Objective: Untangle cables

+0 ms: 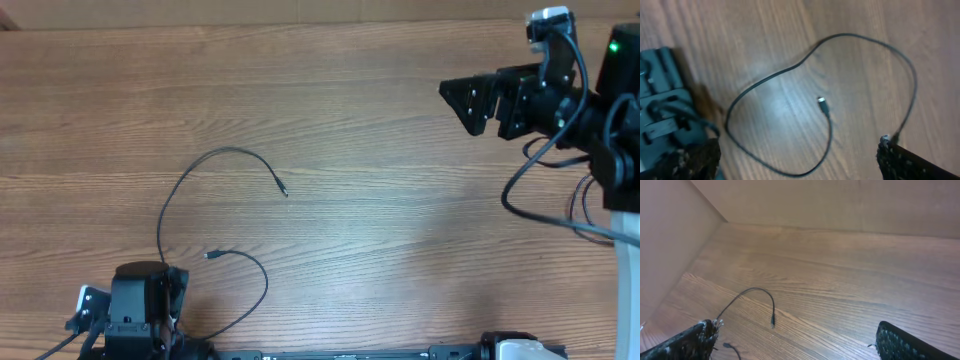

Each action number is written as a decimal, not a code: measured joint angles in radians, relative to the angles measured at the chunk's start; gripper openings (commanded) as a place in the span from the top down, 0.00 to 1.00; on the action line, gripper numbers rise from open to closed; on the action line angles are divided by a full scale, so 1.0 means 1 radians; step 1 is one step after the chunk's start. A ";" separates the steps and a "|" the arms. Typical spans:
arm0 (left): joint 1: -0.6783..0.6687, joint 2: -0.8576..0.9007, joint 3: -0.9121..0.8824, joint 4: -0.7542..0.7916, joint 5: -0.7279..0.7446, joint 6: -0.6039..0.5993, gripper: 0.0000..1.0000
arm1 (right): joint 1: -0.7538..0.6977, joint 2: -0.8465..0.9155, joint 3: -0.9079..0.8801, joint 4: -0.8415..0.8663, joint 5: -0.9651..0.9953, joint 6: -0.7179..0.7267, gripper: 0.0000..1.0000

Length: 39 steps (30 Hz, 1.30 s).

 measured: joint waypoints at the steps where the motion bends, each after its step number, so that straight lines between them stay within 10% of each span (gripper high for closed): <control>1: 0.000 0.000 0.000 0.016 0.001 0.018 0.00 | 0.000 -0.007 0.000 0.000 0.000 0.000 0.00; 39: 0.342 0.576 -0.102 0.284 0.053 0.517 0.05 | 0.000 -0.026 0.000 -0.048 0.000 0.000 0.00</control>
